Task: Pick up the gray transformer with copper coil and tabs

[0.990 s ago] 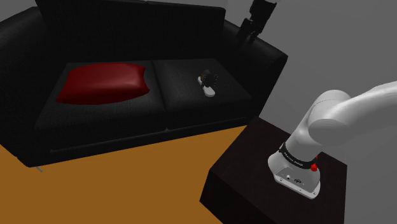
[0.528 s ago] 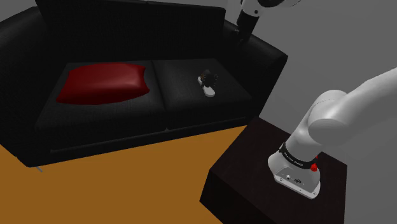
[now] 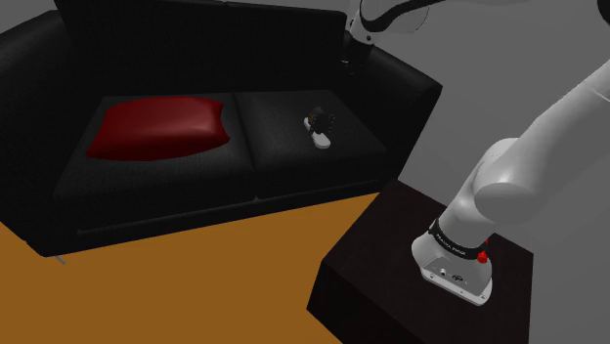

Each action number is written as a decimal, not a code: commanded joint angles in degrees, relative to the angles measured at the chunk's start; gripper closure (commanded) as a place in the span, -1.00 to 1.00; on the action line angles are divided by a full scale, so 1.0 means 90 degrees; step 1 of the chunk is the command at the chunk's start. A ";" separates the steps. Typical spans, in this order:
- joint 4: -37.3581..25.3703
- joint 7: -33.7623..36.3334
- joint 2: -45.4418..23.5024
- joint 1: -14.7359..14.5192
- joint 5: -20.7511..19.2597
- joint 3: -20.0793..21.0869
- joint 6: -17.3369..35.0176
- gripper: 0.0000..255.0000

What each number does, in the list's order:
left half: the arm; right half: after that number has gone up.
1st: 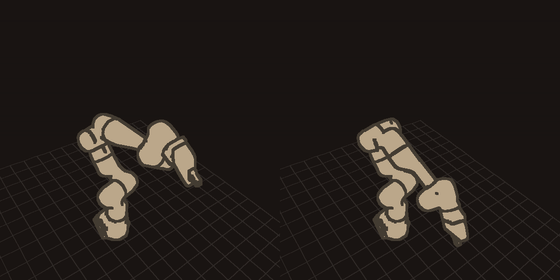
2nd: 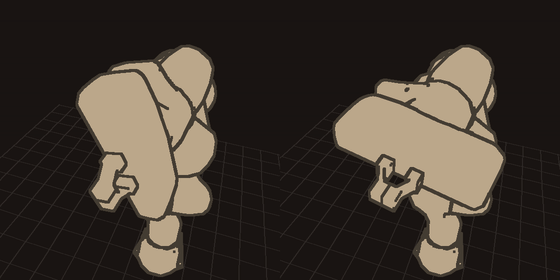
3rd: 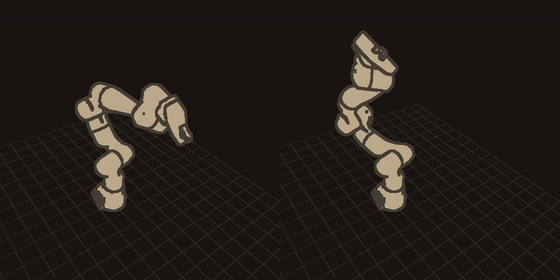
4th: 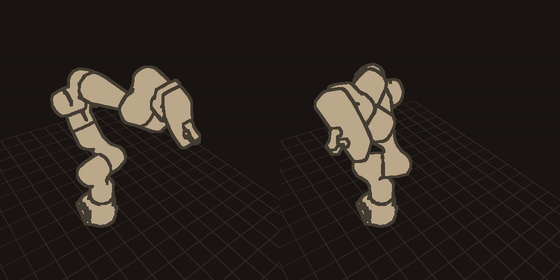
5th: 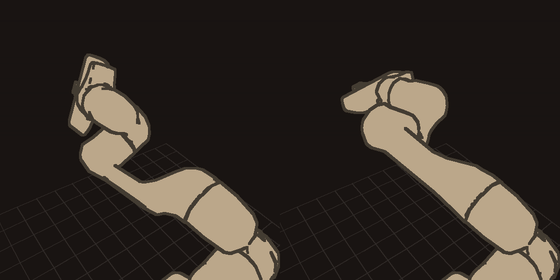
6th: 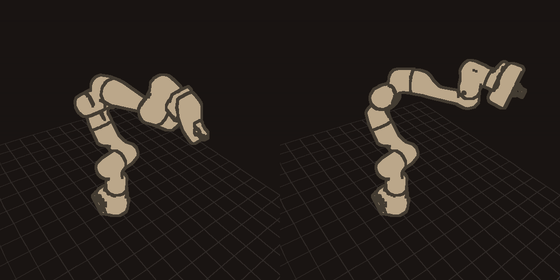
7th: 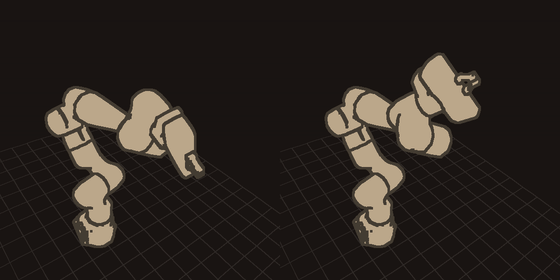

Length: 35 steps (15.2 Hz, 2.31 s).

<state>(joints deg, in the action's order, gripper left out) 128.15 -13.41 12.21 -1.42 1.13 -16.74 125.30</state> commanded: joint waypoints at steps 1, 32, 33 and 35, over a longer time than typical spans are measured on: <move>-0.0243 -0.0285 -0.0501 -0.0018 0.0235 -0.0139 0.0212 -1.00; -0.3116 -0.2302 -0.4737 0.0827 0.2439 0.0025 0.0939 1.00; -0.3113 -0.2304 -0.4735 0.0829 0.2439 0.0024 0.0938 1.00; -0.3127 -0.2288 -0.4737 0.0819 0.2434 0.0025 0.0930 1.00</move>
<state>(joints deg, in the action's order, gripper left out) 99.93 -34.08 -30.30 5.98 23.10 -16.50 133.75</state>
